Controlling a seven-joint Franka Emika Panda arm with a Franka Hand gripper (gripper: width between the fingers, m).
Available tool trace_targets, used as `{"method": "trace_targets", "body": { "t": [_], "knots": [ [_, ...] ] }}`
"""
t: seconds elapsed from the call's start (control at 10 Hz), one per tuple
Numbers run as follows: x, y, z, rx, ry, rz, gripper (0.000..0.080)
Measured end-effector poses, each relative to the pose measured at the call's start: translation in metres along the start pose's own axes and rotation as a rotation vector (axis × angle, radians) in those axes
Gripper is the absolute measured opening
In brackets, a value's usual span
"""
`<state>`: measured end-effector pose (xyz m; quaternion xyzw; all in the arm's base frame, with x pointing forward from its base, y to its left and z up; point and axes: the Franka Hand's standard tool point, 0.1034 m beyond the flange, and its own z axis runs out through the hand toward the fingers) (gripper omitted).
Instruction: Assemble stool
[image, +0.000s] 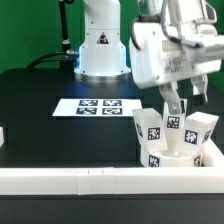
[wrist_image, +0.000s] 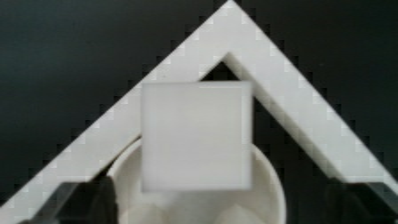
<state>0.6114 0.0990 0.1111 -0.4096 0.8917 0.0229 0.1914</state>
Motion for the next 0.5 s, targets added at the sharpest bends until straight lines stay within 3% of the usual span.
{"method": "trace_targets", "body": {
  "t": [0.2,0.5],
  "knots": [
    [-0.0038,-0.0047,-0.0226,0.005,-0.027,-0.008,0.0641],
    [-0.0005,-0.0014,-0.0153,-0.001,-0.016,-0.012,0.0649]
  ]
}}
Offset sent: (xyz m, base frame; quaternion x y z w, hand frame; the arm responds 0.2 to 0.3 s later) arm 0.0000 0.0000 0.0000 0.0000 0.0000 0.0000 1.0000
